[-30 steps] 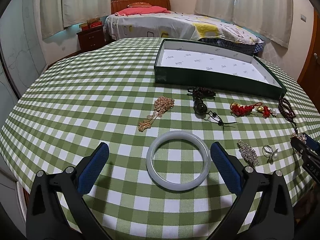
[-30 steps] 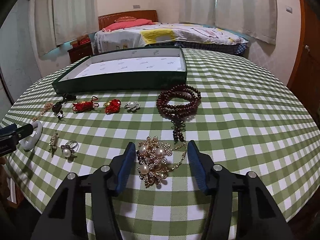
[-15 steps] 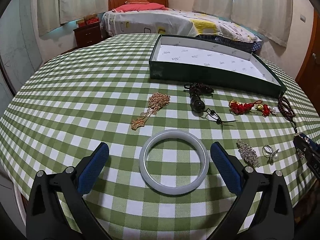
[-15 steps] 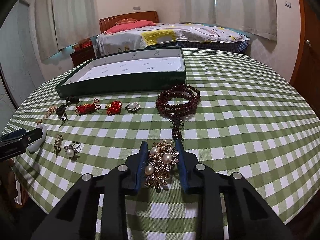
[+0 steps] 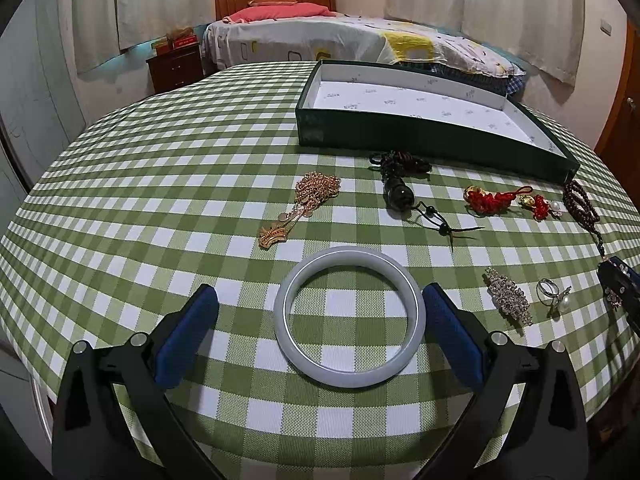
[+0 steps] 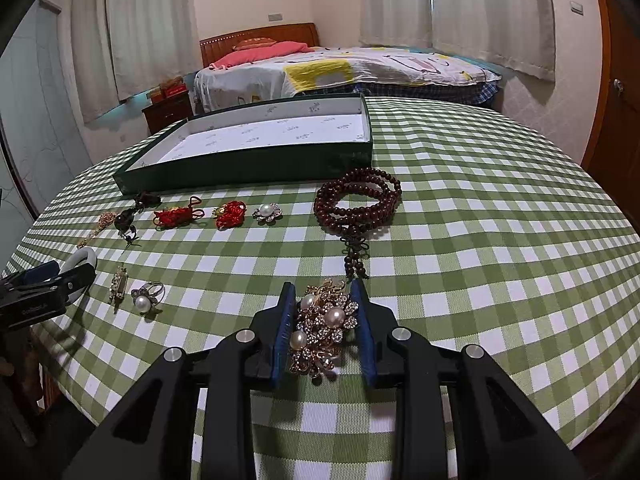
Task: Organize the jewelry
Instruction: 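Close the right tool on the gold pearl brooch while the left tool closes on the bangle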
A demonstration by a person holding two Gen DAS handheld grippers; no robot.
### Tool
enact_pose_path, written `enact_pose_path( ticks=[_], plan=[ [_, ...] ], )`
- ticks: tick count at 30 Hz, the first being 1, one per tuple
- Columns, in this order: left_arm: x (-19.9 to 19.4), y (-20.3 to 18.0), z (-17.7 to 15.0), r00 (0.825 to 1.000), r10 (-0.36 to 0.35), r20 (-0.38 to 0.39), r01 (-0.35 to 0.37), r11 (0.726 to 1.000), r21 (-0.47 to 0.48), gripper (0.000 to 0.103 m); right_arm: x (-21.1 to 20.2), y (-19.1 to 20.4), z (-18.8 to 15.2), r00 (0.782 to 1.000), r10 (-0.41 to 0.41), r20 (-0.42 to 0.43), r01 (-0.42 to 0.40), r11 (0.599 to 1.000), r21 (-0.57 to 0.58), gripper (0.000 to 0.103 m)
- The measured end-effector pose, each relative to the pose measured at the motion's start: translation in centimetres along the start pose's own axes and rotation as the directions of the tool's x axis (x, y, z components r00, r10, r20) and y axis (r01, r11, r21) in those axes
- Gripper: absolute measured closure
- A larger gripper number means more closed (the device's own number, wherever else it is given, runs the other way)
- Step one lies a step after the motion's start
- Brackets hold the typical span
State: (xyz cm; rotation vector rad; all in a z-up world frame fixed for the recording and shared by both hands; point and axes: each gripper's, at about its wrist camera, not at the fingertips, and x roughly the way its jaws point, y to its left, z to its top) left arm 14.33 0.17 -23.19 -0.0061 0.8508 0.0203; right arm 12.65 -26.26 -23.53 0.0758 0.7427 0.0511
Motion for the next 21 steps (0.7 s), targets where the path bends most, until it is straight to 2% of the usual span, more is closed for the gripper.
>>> enact_pose_path(
  ticks=[4, 5, 7, 12, 14, 15, 19, 21],
  plan=[
    [-0.11, 0.08, -0.09, 1.000, 0.000, 0.002, 0.000, 1.000, -0.002, 0.004, -0.08, 0.06, -0.06, 1.000, 0.000, 0.000, 0.000, 1.000, -0.002, 0.069],
    [-0.08, 0.06, -0.07, 1.000, 0.000, 0.001, 0.000, 1.000, -0.001, 0.004, -0.14, 0.08, -0.07, 1.000, 0.003, 0.000, -0.003, 1.000, -0.003, 0.065],
    [-0.07, 0.07, -0.08, 1.000, 0.000, 0.001, 0.000, 1.000, -0.001, 0.004, -0.17, 0.06, -0.07, 1.000, -0.006, 0.000, 0.006, 1.000, -0.002, 0.049],
    [-0.11, 0.11, -0.07, 1.000, 0.000, 0.001, 0.000, 1.000, -0.002, 0.004, -0.24, -0.62, 0.00, 1.000, -0.007, 0.004, 0.007, 0.999, 0.034, 0.049],
    [-0.14, 0.10, -0.12, 1.000, -0.001, 0.000, 0.001, 1.000, -0.002, 0.005, -0.21, -0.45, 0.01, 1.000, -0.016, 0.002, 0.016, 1.000, 0.024, 0.050],
    [-0.29, 0.07, -0.19, 1.000, -0.003, 0.002, 0.003, 1.000, -0.001, 0.007, -0.20, -0.27, -0.01, 1.000, -0.019, 0.001, 0.019, 1.000, 0.014, 0.056],
    [-0.87, -0.29, -0.22, 0.999, -0.024, 0.021, 0.024, 0.999, 0.023, 0.030, -0.16, 0.08, -0.02, 1.000, -0.015, -0.004, 0.015, 1.000, -0.011, 0.074],
    [-0.96, -0.44, -0.22, 0.999, -0.029, 0.022, 0.028, 0.999, 0.030, 0.033, -0.20, 0.24, -0.04, 1.000, -0.014, -0.006, 0.014, 1.000, -0.016, 0.074]
  ],
)
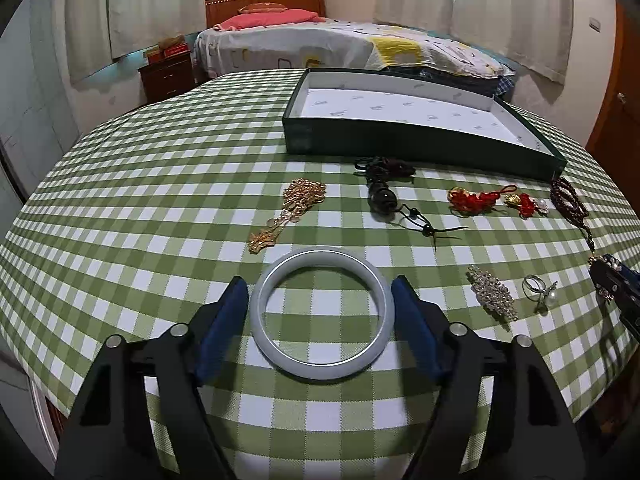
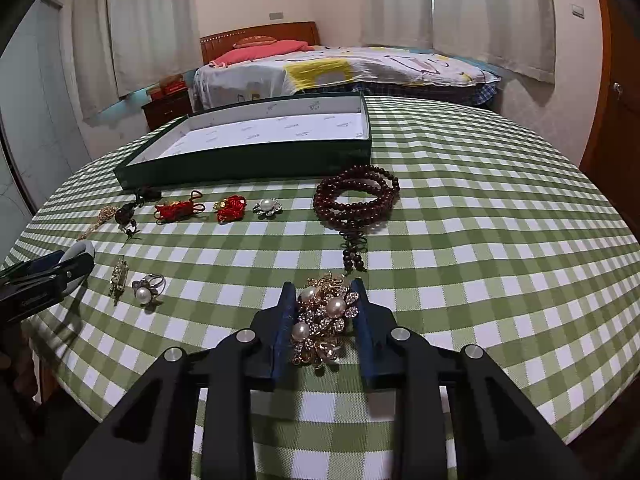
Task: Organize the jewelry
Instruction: 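Close the right tool on the gold pearl brooch while the left tool closes on the bangle, then lift and carry the bangle and brooch in both tools over the green box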
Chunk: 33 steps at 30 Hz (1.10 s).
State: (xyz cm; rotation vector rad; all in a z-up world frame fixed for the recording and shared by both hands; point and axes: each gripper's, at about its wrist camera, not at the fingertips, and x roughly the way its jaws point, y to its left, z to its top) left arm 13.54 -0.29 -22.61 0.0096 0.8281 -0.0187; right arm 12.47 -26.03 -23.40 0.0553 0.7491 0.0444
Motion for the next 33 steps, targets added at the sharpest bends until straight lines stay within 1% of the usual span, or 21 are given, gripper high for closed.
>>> enact_pose_path(
  ticks=[10, 15, 16, 33],
  plan=[
    [-0.3, -0.1, -0.1, 1.000, 0.001, 0.008, 0.000, 1.000, -0.003, 0.034, 0.1, 0.0, 0.0, 1.000, 0.005, 0.002, -0.005, 1.000, 0.005, 0.075],
    [-0.5, 0.2, -0.3, 1.000, 0.013, 0.010, -0.013, 1.000, -0.014, 0.034, 0.0, 0.0, 0.0, 1.000, 0.006, 0.004, -0.006, 1.000, 0.005, 0.076],
    [-0.6, 0.3, -0.3, 1.000, 0.014, 0.012, -0.014, 1.000, -0.017, 0.034, 0.0, 0.0, 0.0, 1.000, 0.009, 0.006, -0.009, 1.000, 0.004, 0.078],
    [-1.8, 0.0, 0.6, 0.998, 0.022, 0.063, -0.022, 1.000, 0.005, 0.034, -0.8, 0.0, 0.4, 1.000, 0.017, 0.021, -0.017, 1.000, 0.006, 0.079]
  ],
)
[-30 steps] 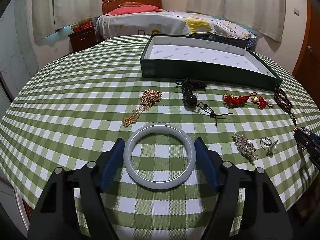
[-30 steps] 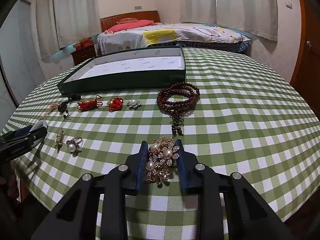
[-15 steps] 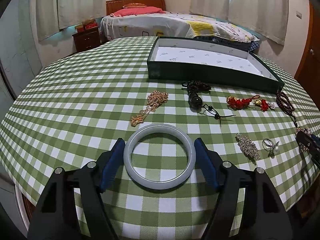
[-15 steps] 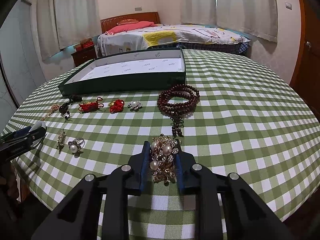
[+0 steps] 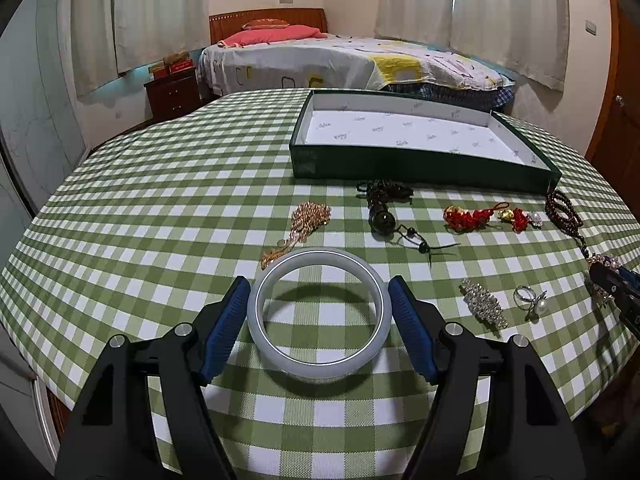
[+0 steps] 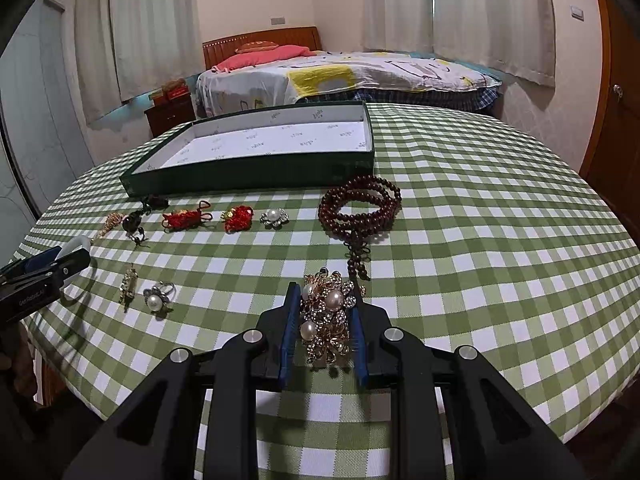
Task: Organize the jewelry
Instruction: 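Lift and carry the bangle and brooch in both tools over the green box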
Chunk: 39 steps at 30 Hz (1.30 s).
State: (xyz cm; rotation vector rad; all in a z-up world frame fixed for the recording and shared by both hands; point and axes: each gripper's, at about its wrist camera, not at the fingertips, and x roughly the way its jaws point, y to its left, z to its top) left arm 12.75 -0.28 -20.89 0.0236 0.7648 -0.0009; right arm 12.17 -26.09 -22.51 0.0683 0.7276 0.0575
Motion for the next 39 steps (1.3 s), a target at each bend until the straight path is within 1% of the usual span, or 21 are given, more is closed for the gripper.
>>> enact_pose_path(
  ticks=[7, 14, 17, 18, 20, 23, 25, 28, 29, 32, 35, 39],
  plan=[
    [-1.0, -0.4, 2.0, 0.999, -0.026, 0.034, 0.027, 1.000, -0.008, 0.034, -1.5, 0.4, 2.2, 0.998, 0.020, 0.062, -0.020, 1.000, -0.004, 0.079],
    [-1.1, -1.3, 6.5, 0.993, -0.055, 0.102, 0.055, 0.998, 0.007, 0.034, -1.8, 0.8, 7.0, 0.988, 0.042, 0.148, -0.040, 0.999, -0.019, 0.079],
    [-0.2, -1.8, 8.9, 0.990, -0.068, 0.124, 0.067, 0.998, 0.010, 0.034, -0.8, 0.7, 9.4, 0.983, 0.065, 0.170, -0.064, 0.998, -0.009, 0.079],
    [0.4, -2.0, 10.0, 0.989, -0.075, 0.130, 0.075, 0.997, 0.008, 0.034, -0.4, 0.7, 10.1, 0.982, 0.066, 0.175, -0.065, 0.998, -0.011, 0.079],
    [1.2, -2.2, 11.3, 0.987, -0.080, 0.140, 0.080, 0.997, 0.006, 0.034, 0.7, 0.8, 11.7, 0.981, 0.064, 0.181, -0.062, 0.998, -0.020, 0.079],
    [3.5, -2.8, 13.7, 0.985, -0.078, 0.151, 0.077, 0.997, 0.014, 0.034, 2.5, 0.8, 13.6, 0.980, 0.069, 0.186, -0.069, 0.998, -0.010, 0.079],
    [5.0, -2.8, 14.8, 0.987, -0.082, 0.142, 0.081, 0.997, 0.012, 0.034, 3.9, 0.7, 14.6, 0.981, 0.072, 0.178, -0.073, 0.997, 0.002, 0.079],
    [8.3, -2.9, 15.9, 0.992, -0.088, 0.089, 0.087, 0.996, 0.008, 0.034, 6.6, 0.3, 15.9, 0.988, 0.071, 0.135, -0.075, 0.997, 0.020, 0.079],
    [9.7, -2.9, 16.1, 0.994, -0.088, 0.057, 0.088, 0.996, 0.002, 0.034, 7.9, 0.1, 16.1, 0.991, 0.071, 0.110, -0.074, 0.997, 0.028, 0.079],
    [12.9, -2.5, 16.0, 0.995, -0.100, -0.024, 0.099, 0.995, -0.026, 0.034, 10.3, -0.2, 15.9, 0.997, 0.064, 0.044, -0.065, 0.997, 0.039, 0.079],
    [14.9, -2.2, 15.4, 0.991, -0.103, -0.081, 0.101, 0.994, -0.031, 0.034, 12.1, -0.4, 15.3, 0.998, 0.059, -0.018, -0.058, 0.998, 0.032, 0.079],
    [16.4, -2.6, 14.6, 0.986, -0.103, -0.129, 0.102, 0.995, -0.019, 0.034, 13.7, -0.3, 14.5, 0.995, 0.050, -0.087, -0.049, 0.999, 0.018, 0.079]
  ],
)
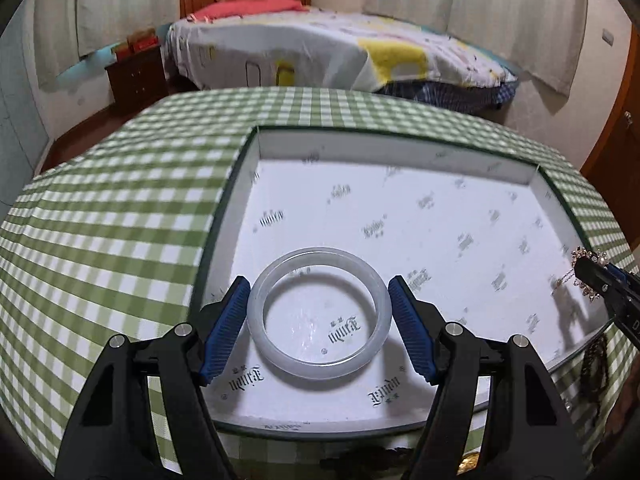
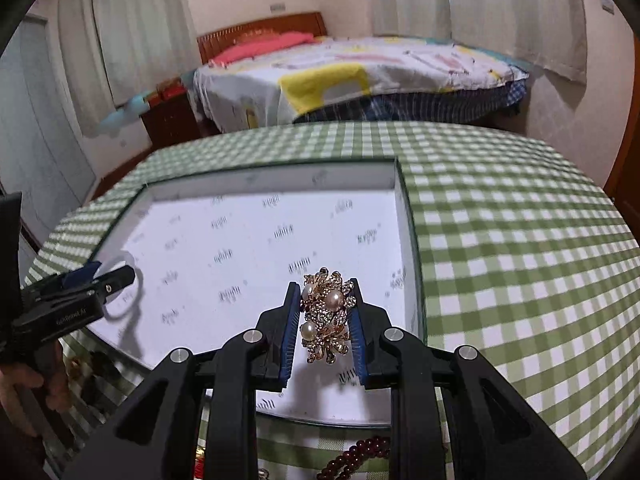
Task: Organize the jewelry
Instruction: 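Lift and carry the bangle and brooch in both tools over the green box, then lower and open the left tool releasing the bangle while the right tool releases the brooch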
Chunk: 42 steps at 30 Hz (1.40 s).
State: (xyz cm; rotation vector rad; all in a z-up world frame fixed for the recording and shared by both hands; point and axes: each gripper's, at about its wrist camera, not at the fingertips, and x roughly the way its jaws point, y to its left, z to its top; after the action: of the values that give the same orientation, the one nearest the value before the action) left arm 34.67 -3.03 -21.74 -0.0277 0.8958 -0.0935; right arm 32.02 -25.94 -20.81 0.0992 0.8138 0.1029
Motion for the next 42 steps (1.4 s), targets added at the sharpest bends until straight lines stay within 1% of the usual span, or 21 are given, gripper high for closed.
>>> enact_pose_path(
  ticks=[2, 5, 7, 12, 15, 17, 18, 19, 20, 22, 25, 28, 34, 37, 42],
  plan=[
    [0.2, -0.4, -0.1, 1.000, 0.014, 0.003, -0.014, 1.000, 0.022, 0.034, 0.6, 0.1, -0.3, 1.000, -0.002, -0.022, 0.002, 1.000, -0.004, 0.079],
    [0.4, -0.8, -0.2, 1.000, 0.014, 0.000, -0.014, 0.999, 0.044, 0.034, 1.3, -0.1, -0.5, 0.999, 0.000, -0.053, 0.000, 1.000, 0.000, 0.079],
    [0.5, -0.9, -0.3, 1.000, 0.019, -0.003, -0.019, 0.998, 0.058, 0.034, 1.4, 0.1, -0.5, 0.999, -0.013, -0.050, 0.012, 1.000, -0.020, 0.079],
    [0.6, -1.6, -0.7, 1.000, 0.005, -0.010, -0.004, 0.995, 0.095, 0.034, 1.3, 0.1, -0.7, 0.999, -0.015, -0.044, 0.014, 1.000, -0.021, 0.078],
    [0.4, -1.7, -0.6, 1.000, -0.004, 0.002, 0.004, 0.996, 0.089, 0.033, 1.2, -0.1, -0.6, 0.999, -0.012, -0.041, 0.012, 1.000, -0.011, 0.078],
    [0.4, -1.7, -0.6, 1.000, -0.003, 0.002, 0.003, 0.996, 0.089, 0.033, 1.1, -0.2, -0.6, 0.999, -0.011, -0.040, 0.010, 1.000, -0.010, 0.075],
    [0.5, -1.7, -0.6, 1.000, -0.002, -0.001, 0.002, 0.996, 0.090, 0.032, 1.1, -0.1, -0.6, 0.999, -0.012, -0.037, 0.012, 1.000, -0.012, 0.067],
    [0.5, -1.6, -0.6, 1.000, -0.002, -0.004, 0.003, 0.996, 0.089, 0.031, 1.0, -0.1, -0.6, 0.999, -0.014, -0.032, 0.014, 1.000, -0.012, 0.061],
    [0.6, -1.6, -0.6, 1.000, -0.004, -0.006, 0.004, 0.996, 0.087, 0.031, 0.9, 0.0, -0.6, 1.000, -0.003, -0.028, 0.003, 1.000, -0.008, 0.060],
    [0.3, -1.7, -0.6, 1.000, -0.002, 0.003, 0.002, 0.997, 0.083, 0.025, 0.9, 0.0, -0.5, 0.999, -0.004, -0.034, 0.004, 1.000, -0.007, 0.059],
    [-0.2, -1.6, -0.5, 1.000, -0.002, 0.021, 0.000, 0.997, 0.083, 0.025, 0.8, 0.0, -0.6, 1.000, -0.003, -0.031, 0.003, 1.000, 0.002, 0.059],
    [-1.2, -1.6, -0.3, 0.999, 0.001, 0.050, -0.005, 0.997, 0.082, 0.024, -0.1, -0.1, -0.4, 1.000, -0.005, -0.011, 0.005, 1.000, 0.016, 0.059],
    [-4.9, -1.8, -0.7, 0.991, 0.014, 0.132, -0.025, 0.997, 0.078, 0.023, -3.5, 0.3, -0.5, 0.997, -0.028, 0.072, 0.027, 1.000, 0.009, 0.059],
    [-6.9, -1.9, -1.4, 0.986, 0.024, 0.168, -0.037, 0.997, 0.072, 0.023, -5.6, 0.8, -1.5, 0.994, -0.027, 0.105, 0.026, 1.000, 0.012, 0.059],
    [-10.1, -1.6, -3.4, 0.980, 0.036, 0.196, -0.046, 0.998, 0.050, 0.023, -8.2, 1.7, -3.7, 0.989, -0.033, 0.143, 0.033, 0.999, 0.006, 0.059]
  ],
)
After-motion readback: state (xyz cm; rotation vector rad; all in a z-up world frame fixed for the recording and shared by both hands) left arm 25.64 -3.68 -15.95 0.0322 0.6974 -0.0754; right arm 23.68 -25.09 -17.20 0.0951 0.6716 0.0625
